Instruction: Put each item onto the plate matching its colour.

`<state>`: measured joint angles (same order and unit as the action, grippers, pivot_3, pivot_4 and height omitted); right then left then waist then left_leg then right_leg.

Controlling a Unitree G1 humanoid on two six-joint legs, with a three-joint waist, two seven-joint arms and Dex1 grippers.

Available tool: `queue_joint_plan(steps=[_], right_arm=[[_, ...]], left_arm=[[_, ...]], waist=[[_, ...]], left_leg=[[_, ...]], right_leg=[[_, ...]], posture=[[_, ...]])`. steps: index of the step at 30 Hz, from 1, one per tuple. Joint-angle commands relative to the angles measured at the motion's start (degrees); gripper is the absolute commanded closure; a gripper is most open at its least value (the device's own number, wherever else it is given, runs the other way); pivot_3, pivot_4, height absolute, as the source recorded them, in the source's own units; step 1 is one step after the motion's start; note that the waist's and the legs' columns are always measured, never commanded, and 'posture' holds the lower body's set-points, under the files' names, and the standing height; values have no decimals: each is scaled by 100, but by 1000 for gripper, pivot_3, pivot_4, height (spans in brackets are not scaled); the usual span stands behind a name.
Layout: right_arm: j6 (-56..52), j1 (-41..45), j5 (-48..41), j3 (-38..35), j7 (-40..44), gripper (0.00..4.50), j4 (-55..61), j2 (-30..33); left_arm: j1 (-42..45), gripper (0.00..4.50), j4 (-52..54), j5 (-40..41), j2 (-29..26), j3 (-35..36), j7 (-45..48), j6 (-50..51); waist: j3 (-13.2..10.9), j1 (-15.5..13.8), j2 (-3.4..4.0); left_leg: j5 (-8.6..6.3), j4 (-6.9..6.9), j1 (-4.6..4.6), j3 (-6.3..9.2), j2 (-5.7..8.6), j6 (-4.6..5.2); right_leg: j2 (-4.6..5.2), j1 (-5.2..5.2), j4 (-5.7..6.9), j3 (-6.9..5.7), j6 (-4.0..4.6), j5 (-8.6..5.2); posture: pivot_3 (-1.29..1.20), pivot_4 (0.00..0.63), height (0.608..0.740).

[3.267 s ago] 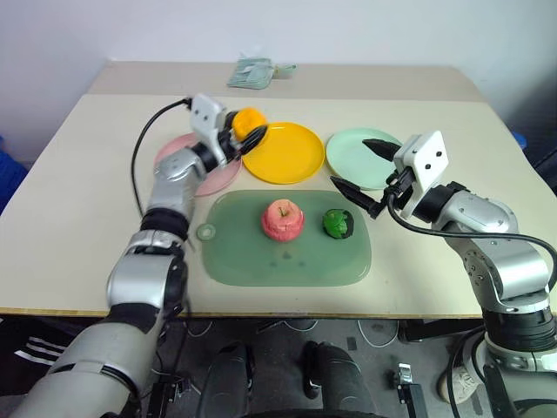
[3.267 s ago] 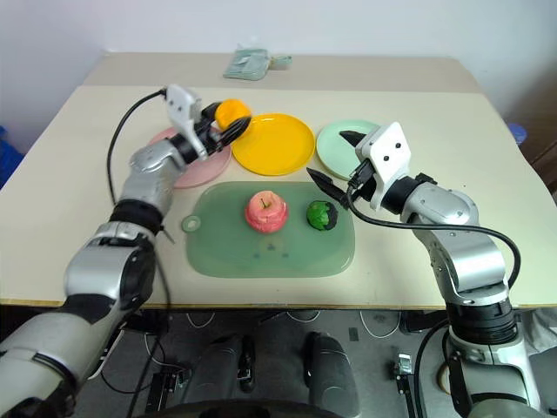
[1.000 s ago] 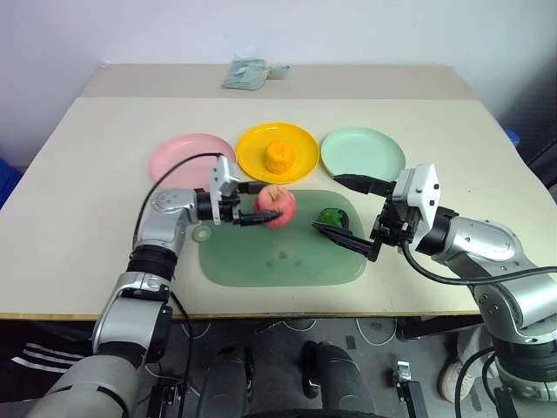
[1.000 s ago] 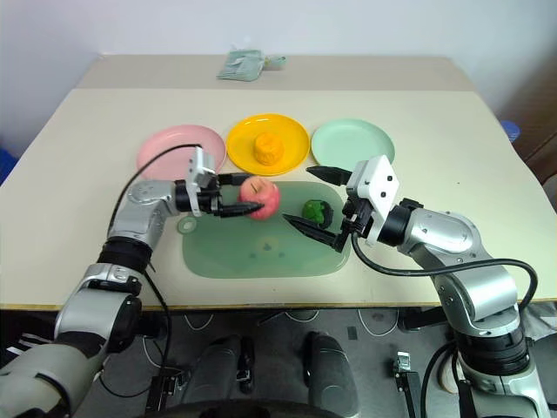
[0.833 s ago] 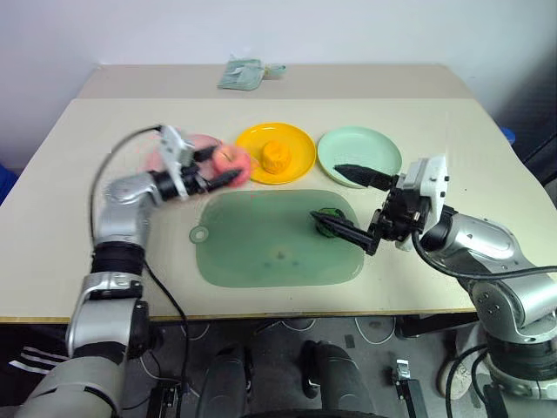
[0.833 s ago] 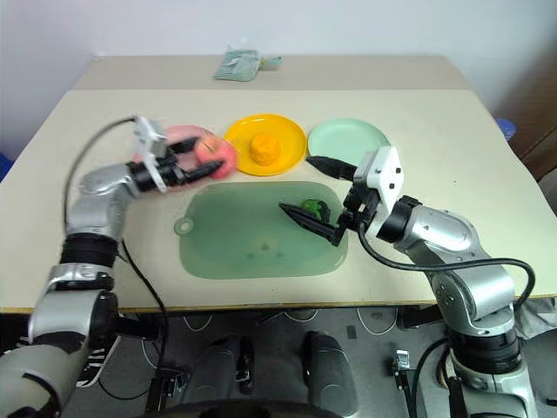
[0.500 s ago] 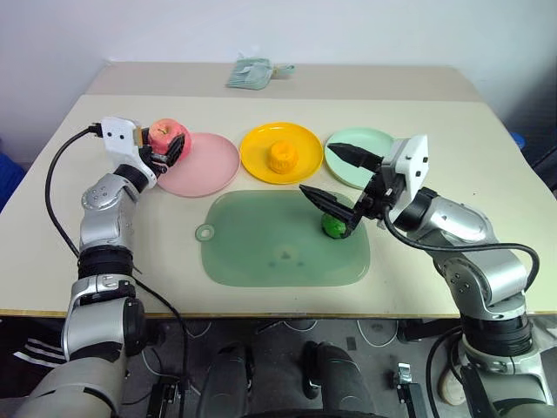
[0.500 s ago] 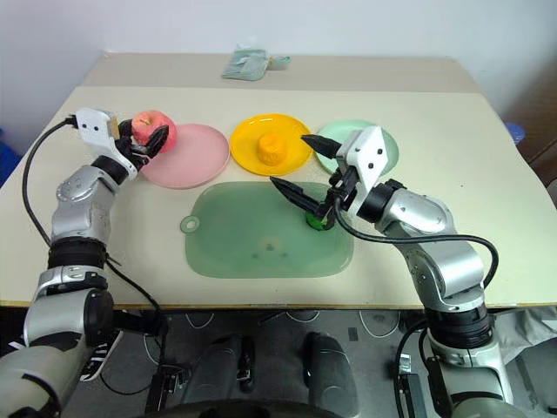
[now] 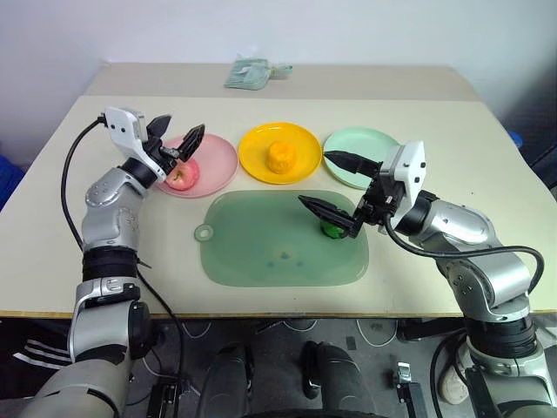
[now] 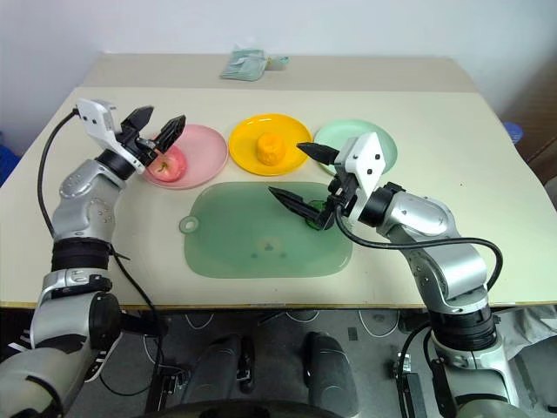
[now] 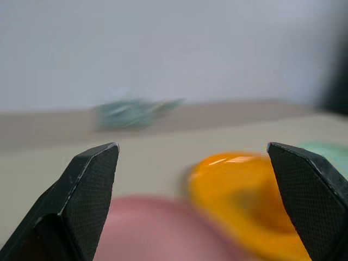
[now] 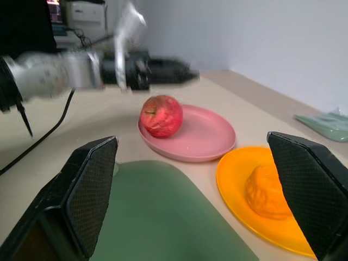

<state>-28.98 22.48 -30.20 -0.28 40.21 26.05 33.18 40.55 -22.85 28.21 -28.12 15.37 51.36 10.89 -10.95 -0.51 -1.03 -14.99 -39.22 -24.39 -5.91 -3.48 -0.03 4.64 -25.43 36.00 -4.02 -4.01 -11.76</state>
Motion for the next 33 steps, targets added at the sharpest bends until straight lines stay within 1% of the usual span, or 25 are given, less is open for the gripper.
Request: queue_joint_plan(steps=[1,3,5,7,11,14,19,24,33], right_arm=[[-169,-32,253,84,-33,0,21,216],[-234,-21,377,187,-115,0,-55,209],[-343,2,667,387,-220,0,-194,254],[-376,-9,705,381,-306,0,-331,130],[-399,-106,580,377,-175,0,-405,-8],[-241,-179,987,587,-210,0,-653,31],[-163,-256,1268,716,-147,0,-837,69],[-235,-209,1395,688,-180,0,-1007,10],[-203,-205,1567,736,-38,0,-1186,39]], left_arm=[[-494,50,1075,999,-502,-210,1550,1157],[-718,50,1448,1423,-745,-246,2047,1690],[-840,50,1638,1546,-970,-323,2333,2001],[-889,50,1679,1426,-989,-338,2461,1788],[-910,50,1616,1326,-1038,-436,2600,1803],[-937,50,1668,1359,-994,-476,2706,1783],[-1020,50,1629,1222,-1038,-500,2877,1545],[-1141,50,1398,791,-1116,-591,3000,1057],[-1163,50,1249,621,-1121,-615,3163,838]], waist=[[0,35,0],[-1,94,1],[0,108,1],[0,107,1],[0,105,1],[0,114,1],[-1,115,2],[-1,116,1],[-1,113,2]], left_leg=[[0,0,0,0,-1,0],[0,2,4,0,-4,0],[3,2,4,6,-5,-6],[4,1,4,7,-5,-7],[4,2,2,7,-3,-7],[4,3,0,6,-3,-7],[4,3,1,6,-4,-7],[4,3,1,6,-4,-7],[4,3,0,5,-4,-7]], right_leg=[[-1,0,1,0,0,0],[-3,-1,4,0,2,-1],[-6,-1,7,-1,4,-3],[-7,-1,6,0,16,-9],[-4,0,1,0,19,-12],[-5,-1,0,0,11,-7],[-5,-2,1,0,13,-9],[-5,-3,1,0,20,-12],[-4,-3,0,0,20,-12]], posture=[[0,150,740],[0,150,740],[0,150,740],[0,150,740],[0,150,740],[0,150,740],[0,150,740],[0,150,740],[0,150,740]])
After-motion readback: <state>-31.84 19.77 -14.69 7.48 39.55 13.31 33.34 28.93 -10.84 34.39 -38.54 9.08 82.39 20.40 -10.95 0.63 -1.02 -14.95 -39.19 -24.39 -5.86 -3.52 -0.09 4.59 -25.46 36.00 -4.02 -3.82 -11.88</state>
